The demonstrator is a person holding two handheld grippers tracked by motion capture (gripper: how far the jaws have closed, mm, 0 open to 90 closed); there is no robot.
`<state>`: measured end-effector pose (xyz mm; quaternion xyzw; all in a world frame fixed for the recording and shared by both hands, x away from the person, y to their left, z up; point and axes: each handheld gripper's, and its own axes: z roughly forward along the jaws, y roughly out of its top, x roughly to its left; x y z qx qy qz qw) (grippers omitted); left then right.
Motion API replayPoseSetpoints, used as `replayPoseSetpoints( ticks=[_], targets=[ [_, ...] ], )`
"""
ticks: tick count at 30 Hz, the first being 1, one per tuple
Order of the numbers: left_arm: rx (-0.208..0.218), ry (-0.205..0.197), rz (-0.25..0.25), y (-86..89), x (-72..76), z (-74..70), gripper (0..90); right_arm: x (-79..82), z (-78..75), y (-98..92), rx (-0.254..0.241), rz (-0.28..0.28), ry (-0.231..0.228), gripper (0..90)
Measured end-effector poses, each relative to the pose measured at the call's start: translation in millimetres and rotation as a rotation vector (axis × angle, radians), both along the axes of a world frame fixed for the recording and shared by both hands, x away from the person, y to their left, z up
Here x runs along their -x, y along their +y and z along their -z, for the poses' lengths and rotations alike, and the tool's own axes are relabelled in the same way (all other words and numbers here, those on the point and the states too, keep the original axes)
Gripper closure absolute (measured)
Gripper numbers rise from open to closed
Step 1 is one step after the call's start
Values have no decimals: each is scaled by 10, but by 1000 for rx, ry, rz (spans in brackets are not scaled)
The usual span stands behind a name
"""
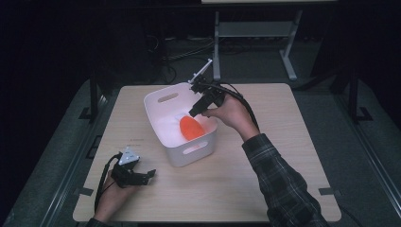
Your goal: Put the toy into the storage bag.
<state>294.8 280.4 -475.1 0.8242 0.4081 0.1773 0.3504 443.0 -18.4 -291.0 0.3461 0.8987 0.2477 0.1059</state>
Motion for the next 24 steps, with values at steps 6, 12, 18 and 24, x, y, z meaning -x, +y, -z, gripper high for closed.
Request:
replayPoseSetpoints(
  ticks=[6,12,18,24],
  targets=[
    [1,1,-1,0,5,0,130,65,6,-178,-26,-3,-20,135],
    [1,-2,-3,-2,6,1,130,158,41,-389,-61,-9,-50,122],
    [2,-2,-3,-2,5,2,130,240,55,-561,-93,-2,-68,120],
    [1,-3,-3,-2,5,2,130,326,73,-713,-126,3,-83,111]
  ],
)
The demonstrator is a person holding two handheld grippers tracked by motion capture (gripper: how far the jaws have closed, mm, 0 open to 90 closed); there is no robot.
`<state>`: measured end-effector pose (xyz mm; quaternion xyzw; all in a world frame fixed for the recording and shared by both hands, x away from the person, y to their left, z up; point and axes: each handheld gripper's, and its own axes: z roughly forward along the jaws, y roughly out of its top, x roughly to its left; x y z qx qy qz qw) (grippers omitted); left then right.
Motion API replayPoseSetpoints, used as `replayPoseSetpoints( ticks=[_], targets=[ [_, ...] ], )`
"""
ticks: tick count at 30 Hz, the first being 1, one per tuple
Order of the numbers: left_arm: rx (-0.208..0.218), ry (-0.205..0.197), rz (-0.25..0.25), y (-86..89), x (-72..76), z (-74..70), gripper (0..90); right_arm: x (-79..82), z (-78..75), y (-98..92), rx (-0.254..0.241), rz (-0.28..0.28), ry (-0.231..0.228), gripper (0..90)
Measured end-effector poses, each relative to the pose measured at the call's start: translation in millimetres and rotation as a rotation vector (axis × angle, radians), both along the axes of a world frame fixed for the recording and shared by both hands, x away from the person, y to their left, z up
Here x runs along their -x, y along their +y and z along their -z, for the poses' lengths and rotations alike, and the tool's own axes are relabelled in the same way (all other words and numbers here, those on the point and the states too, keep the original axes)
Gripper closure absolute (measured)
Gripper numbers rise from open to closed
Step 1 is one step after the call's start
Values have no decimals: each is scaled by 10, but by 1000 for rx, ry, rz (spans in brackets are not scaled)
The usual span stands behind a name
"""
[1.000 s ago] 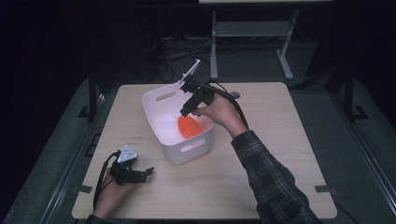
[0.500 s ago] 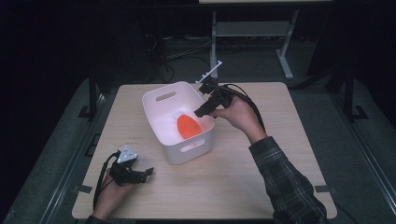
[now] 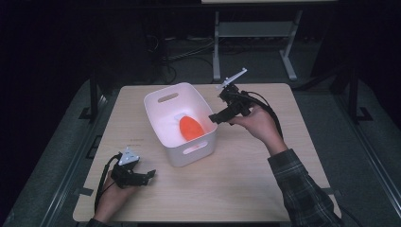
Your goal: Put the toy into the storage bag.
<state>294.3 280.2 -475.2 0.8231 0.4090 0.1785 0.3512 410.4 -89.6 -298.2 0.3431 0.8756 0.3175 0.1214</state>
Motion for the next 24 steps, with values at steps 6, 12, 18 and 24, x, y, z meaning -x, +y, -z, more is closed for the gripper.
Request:
replayPoseSetpoints(
  ticks=[6,12,18,24],
  targets=[
    [0,0,0,0,0,0,130,85,56,-151,-17,11,-26,107],
    [0,0,0,0,0,0,130,172,125,-294,-40,18,-49,102],
    [0,-1,0,0,0,1,130,262,196,-397,-55,19,-68,94],
    [0,-1,0,0,0,0,130,371,352,-506,-73,27,-80,84]
  ],
)
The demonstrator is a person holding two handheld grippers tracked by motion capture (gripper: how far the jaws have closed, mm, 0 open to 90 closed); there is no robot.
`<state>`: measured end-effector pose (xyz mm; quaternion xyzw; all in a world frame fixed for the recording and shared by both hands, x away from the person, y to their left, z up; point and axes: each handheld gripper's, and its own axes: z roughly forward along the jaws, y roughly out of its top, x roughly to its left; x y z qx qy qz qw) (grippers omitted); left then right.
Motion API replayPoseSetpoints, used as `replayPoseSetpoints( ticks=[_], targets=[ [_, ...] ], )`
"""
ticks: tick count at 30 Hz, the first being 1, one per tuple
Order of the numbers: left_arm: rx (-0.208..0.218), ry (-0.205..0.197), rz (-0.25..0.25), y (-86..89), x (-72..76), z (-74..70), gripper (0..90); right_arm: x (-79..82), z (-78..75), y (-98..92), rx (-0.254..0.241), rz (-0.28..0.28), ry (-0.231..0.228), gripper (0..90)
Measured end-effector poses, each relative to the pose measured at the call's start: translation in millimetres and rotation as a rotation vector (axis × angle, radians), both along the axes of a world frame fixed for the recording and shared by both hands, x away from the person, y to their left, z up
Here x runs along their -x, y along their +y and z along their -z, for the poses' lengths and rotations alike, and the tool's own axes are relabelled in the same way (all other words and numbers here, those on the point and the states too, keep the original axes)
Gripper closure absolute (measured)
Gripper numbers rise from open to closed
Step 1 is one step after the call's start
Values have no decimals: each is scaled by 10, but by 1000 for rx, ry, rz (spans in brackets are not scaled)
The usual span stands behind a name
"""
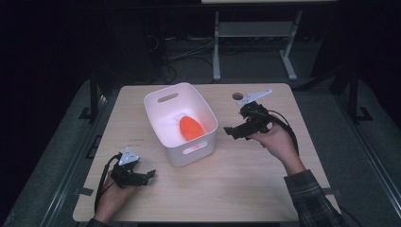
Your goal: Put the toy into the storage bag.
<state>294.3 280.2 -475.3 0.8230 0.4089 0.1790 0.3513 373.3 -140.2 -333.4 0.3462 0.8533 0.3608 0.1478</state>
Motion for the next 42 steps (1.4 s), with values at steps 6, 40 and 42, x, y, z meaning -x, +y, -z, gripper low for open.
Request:
replayPoseSetpoints(
  ticks=[6,40,42],
  targets=[
    [0,0,0,0,0,0,130,76,122,-93,-12,13,-9,80],
    [-1,1,2,2,0,1,130,540,854,-698,-35,97,-27,68],
    [-2,0,3,2,0,1,130,562,897,-725,-30,99,-26,63]
  ],
)
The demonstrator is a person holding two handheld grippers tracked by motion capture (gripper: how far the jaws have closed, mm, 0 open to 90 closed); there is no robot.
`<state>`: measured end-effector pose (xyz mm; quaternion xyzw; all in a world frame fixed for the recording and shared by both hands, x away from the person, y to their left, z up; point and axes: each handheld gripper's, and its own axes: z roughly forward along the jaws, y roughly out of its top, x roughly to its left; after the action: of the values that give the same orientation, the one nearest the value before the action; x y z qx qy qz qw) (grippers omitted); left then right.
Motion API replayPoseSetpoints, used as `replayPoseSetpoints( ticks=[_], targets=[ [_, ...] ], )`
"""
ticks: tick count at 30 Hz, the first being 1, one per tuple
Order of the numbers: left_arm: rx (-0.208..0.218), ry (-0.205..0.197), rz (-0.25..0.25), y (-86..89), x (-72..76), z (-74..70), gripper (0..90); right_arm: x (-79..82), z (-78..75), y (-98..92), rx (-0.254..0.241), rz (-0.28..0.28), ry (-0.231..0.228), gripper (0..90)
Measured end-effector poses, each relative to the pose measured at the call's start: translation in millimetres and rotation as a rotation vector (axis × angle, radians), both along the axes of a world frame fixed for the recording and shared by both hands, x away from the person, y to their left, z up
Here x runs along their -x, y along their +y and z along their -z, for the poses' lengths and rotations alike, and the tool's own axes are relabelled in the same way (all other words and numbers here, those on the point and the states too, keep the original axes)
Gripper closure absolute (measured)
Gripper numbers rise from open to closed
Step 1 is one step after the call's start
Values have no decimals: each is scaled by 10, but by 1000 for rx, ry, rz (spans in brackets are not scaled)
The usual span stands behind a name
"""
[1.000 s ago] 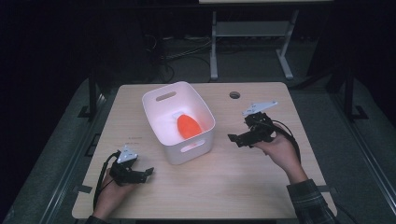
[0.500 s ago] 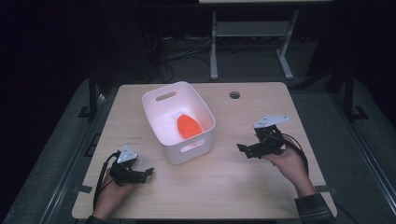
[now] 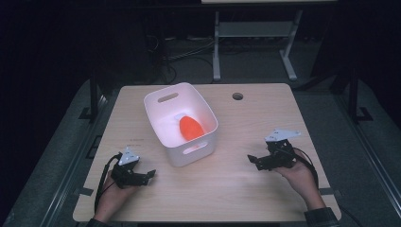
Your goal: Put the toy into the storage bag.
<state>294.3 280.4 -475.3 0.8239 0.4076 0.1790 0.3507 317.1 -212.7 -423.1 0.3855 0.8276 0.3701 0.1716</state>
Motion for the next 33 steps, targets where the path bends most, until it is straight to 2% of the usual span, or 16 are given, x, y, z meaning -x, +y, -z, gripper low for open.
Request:
replayPoseSetpoints(
  ticks=[7,18,27,33],
  targets=[
    [0,0,0,0,0,0,130,93,109,-105,-1,15,-13,60],
    [0,0,0,0,0,0,130,265,336,-264,6,40,-10,60],
    [-1,0,0,0,3,-1,130,358,542,-372,41,64,33,60],
    [0,1,0,0,6,0,130,357,577,-388,31,68,52,47]
  ],
)
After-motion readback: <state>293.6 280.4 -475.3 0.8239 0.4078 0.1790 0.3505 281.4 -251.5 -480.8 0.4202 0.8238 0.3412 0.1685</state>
